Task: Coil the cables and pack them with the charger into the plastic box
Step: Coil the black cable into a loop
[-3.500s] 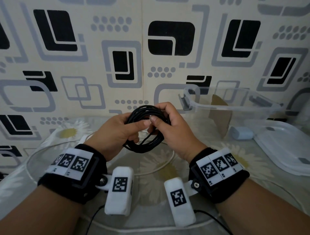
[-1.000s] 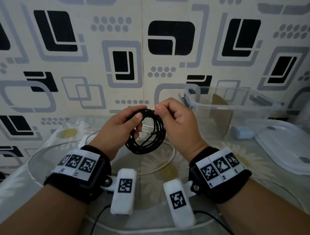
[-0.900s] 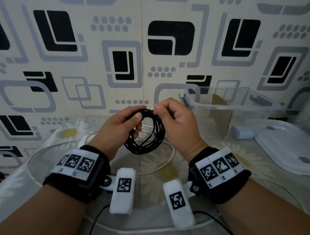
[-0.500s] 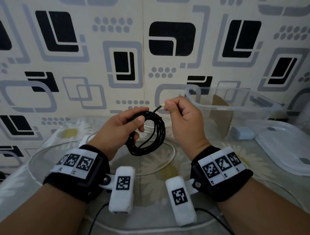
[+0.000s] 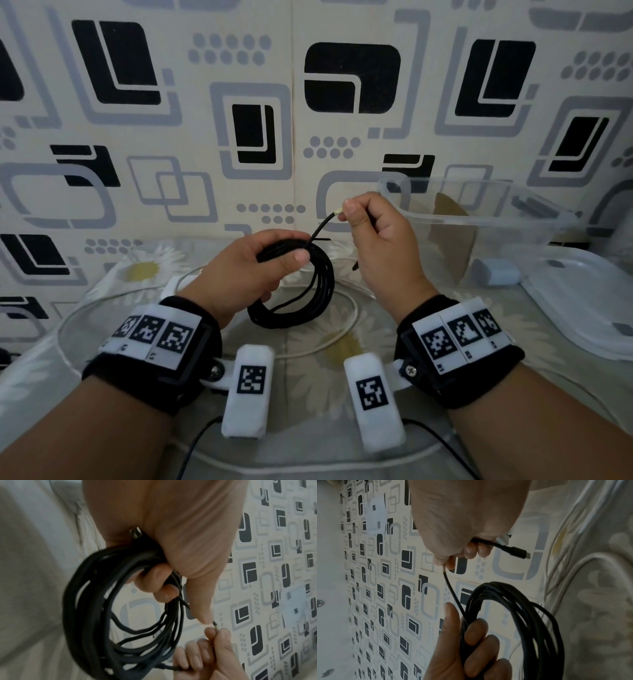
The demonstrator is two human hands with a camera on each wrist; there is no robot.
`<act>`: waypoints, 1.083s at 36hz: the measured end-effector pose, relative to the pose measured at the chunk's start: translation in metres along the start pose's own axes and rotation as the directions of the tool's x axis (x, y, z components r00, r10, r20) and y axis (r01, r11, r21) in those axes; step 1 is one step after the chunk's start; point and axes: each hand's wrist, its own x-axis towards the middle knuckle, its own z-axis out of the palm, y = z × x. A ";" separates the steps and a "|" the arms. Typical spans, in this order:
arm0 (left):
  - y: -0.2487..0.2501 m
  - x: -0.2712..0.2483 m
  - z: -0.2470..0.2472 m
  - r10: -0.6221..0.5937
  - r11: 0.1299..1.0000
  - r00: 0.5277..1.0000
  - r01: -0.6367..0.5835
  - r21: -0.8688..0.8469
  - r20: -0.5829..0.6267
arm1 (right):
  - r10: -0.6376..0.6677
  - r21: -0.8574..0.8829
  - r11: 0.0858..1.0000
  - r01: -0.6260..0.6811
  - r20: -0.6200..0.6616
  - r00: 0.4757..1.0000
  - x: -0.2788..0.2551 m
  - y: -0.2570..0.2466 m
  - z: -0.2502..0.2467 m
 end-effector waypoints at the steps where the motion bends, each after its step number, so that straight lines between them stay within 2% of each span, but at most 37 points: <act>1: 0.001 -0.001 0.001 0.004 0.999 1.000 -0.005 0.035 0.005 | -0.007 0.000 1.000 0.007 -0.006 1.000 0.000 0.000 0.000; 6: 0.000 0.000 0.003 0.015 0.994 1.000 -0.012 0.113 -0.019 | -0.003 0.003 1.000 0.003 -0.002 1.000 -0.001 0.001 0.000; 11: -0.002 0.000 0.002 0.033 0.999 0.999 -0.033 0.038 -0.011 | 0.040 0.038 0.999 -0.039 -0.009 0.999 -0.001 0.002 0.000; 15: -0.003 0.001 0.002 0.046 0.999 0.993 -0.043 0.027 -0.111 | 0.052 0.011 0.999 -0.051 -0.027 0.998 -0.001 0.003 0.000; 20: -0.002 0.004 0.001 0.041 0.999 0.978 -0.042 -0.002 -0.206 | -0.010 -0.142 0.990 0.004 -0.042 0.999 -0.001 0.006 0.002; 22: -0.001 0.004 0.001 0.052 0.999 0.972 -0.053 -0.001 -0.229 | 0.017 -0.106 0.994 -0.018 -0.012 1.000 -0.001 0.003 0.003; 24: 0.001 0.004 0.000 0.072 0.997 0.966 -0.071 0.011 -0.247 | 0.093 -0.053 0.995 -0.089 0.077 0.993 -0.003 0.001 0.004; 26: 0.003 0.003 0.001 0.100 0.995 0.965 -0.098 0.021 -0.243 | 0.190 -0.070 0.981 -0.180 0.191 0.963 -0.005 0.002 0.006; 31: 0.003 0.002 0.002 0.121 0.992 0.968 -0.122 0.008 -0.221 | 0.409 -0.103 0.909 -0.405 0.414 0.813 -0.009 0.010 0.009; 34: 0.003 0.002 0.003 0.116 0.992 0.970 -0.122 -0.015 -0.216 | 0.445 -0.031 0.868 -0.496 0.491 0.749 -0.011 0.012 0.008; 36: 0.004 0.002 0.004 0.108 0.991 0.970 -0.122 -0.050 -0.217 | 0.455 0.099 0.804 -0.586 0.531 0.715 -0.012 0.011 0.008; 39: 0.005 0.001 0.004 0.101 0.989 0.968 -0.123 -0.084 -0.228 | 0.452 0.234 0.713 -0.661 0.568 0.688 -0.013 0.007 0.010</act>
